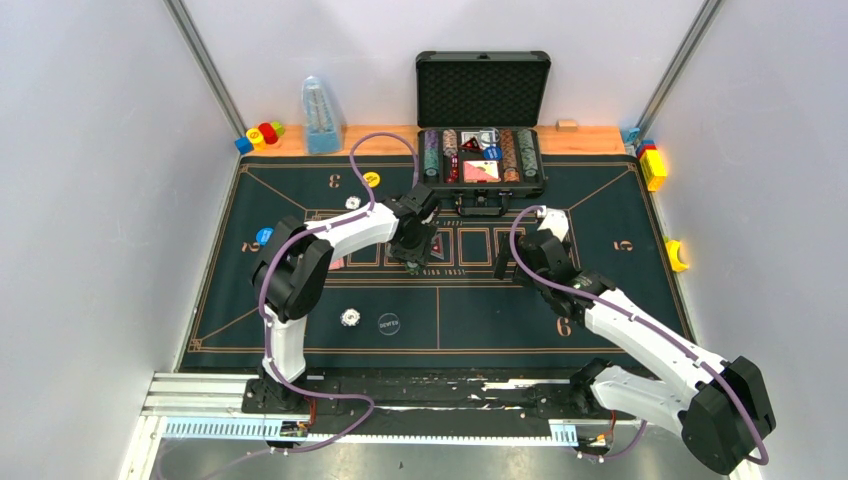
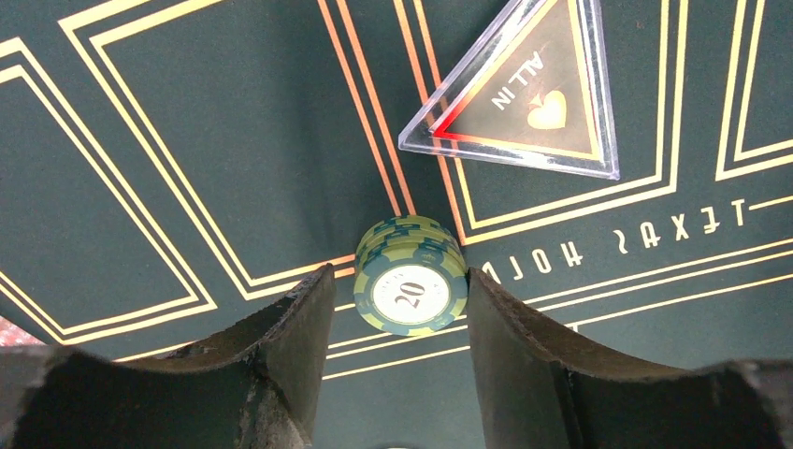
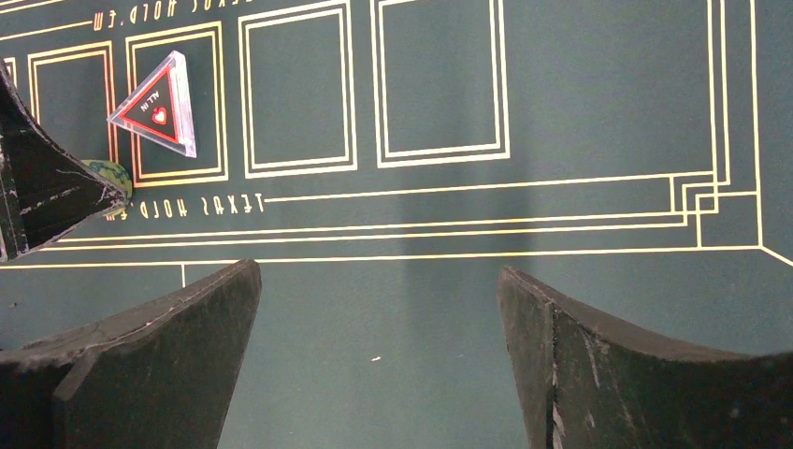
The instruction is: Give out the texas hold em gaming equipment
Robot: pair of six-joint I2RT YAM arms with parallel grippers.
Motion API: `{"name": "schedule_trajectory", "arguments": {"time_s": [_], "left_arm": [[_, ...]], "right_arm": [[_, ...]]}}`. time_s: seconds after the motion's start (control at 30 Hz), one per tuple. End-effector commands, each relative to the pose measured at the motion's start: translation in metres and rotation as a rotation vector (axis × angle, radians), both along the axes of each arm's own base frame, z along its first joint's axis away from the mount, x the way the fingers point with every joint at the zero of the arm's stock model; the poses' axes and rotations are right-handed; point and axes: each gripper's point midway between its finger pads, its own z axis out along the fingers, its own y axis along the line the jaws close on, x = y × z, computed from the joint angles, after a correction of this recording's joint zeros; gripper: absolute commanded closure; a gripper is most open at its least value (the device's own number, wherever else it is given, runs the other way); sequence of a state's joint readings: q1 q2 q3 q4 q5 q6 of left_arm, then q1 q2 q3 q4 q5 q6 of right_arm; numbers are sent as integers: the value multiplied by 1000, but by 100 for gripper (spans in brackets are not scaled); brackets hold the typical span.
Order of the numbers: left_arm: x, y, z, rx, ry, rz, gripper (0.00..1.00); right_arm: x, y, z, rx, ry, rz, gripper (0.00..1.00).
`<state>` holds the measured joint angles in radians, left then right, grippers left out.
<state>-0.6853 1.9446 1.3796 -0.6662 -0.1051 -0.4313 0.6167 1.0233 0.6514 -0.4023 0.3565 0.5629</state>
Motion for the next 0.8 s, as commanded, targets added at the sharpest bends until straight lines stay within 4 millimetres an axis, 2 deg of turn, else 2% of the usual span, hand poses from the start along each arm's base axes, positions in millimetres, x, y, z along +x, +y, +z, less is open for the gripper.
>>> {"name": "schedule_trajectory", "arguments": {"time_s": [0.0, 0.4, 0.53, 0.77], "left_arm": [[5, -8, 6, -25, -10, 17, 40], [5, -11, 9, -40, -3, 18, 53], [5, -10, 17, -46, -17, 25, 57], [6, -5, 41, -53, -59, 40, 57]], "right_arm": [[5, 1, 8, 19, -40, -6, 0], [5, 1, 10, 24, -44, -7, 0], [5, 1, 10, 23, -44, -5, 0], [4, 1, 11, 26, -47, -3, 0]]}}
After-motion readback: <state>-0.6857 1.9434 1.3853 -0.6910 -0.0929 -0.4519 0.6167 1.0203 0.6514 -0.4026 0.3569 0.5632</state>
